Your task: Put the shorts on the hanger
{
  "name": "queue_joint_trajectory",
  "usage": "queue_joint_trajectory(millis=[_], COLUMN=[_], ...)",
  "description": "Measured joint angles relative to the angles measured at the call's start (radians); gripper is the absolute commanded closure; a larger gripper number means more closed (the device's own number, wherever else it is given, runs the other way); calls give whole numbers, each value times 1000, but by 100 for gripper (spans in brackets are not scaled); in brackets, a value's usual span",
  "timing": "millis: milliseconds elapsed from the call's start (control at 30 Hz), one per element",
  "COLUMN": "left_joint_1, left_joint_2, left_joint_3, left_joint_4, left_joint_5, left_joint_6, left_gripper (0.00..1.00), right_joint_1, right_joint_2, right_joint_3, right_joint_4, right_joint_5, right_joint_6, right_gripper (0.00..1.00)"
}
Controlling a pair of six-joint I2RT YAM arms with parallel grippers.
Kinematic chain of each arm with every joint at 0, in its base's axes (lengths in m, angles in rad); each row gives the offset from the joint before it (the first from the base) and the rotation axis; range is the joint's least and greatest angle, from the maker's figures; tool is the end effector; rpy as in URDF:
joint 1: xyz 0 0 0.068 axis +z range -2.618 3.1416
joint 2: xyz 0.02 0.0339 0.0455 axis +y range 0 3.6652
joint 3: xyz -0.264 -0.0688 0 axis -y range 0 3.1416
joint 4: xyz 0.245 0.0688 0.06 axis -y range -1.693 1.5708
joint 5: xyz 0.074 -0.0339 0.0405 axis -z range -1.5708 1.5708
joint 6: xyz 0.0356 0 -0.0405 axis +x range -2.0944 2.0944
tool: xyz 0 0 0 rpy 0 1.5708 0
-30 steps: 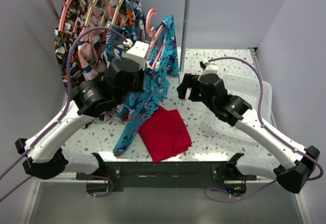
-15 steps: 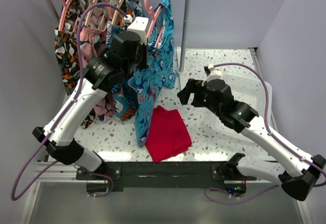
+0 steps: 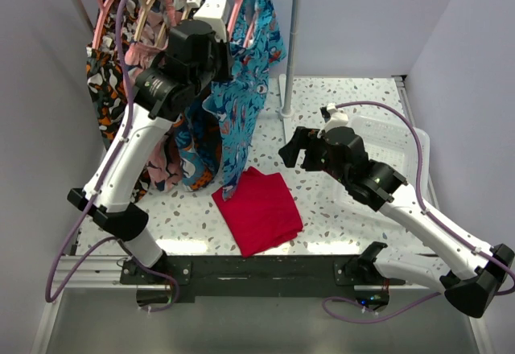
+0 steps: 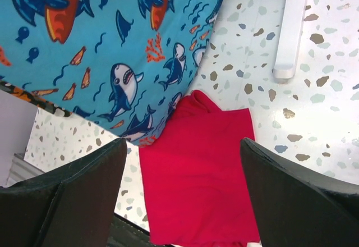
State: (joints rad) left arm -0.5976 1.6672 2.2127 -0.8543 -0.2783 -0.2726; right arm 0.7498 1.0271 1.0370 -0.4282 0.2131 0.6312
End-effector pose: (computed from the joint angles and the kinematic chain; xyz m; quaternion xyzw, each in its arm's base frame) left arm 0.2757 -0.1758 0.5218 0.0486 0.8023 -0.1447 0.5770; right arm 0.1714 0.1494 0.3577 0.0084 0.8357 0.2763 0.4745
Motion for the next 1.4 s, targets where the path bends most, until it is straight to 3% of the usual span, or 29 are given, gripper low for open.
queue_joint_trajectory(millis=[933,967,1033,1067,1100,1133,1200,1233,1400], left_joint_1=[35,37,40,41,41,41,41,41,41], left_joint_2=[166,168,169,169,169,169,169,167,104], left_joint_3=[75,75,75,75,75,75,75,73,-27], left_joint_4=[7,10,14,15,15,18,31,37,63], left_joint_5=[-10,-8,-2,4,6,12,18,20,23], left_joint_6=[11,15,23,25,29,26,45,49,56], left_gripper=[100,96,77,53,45,27,6,0,0], right_joint_1=[0,0,0,0,0,0,0,0,0], right_joint_2=[-22,-22,-23,-23,-23,-23,-23,-24,-66], right_joint_3=[-12,-16,-27,-32,-35,-40,-44,-45,-82], right_joint_4=[-4,-4,-3,-3,-4,-5,-5,-6,-5], right_joint_5=[-18,-22,-23,-24,-24,-25,-26,-27,-31], right_joint_6=[6,7,7,8,9,9,9,8,5], right_gripper=[16,16,16,15,15,15,14,14,11])
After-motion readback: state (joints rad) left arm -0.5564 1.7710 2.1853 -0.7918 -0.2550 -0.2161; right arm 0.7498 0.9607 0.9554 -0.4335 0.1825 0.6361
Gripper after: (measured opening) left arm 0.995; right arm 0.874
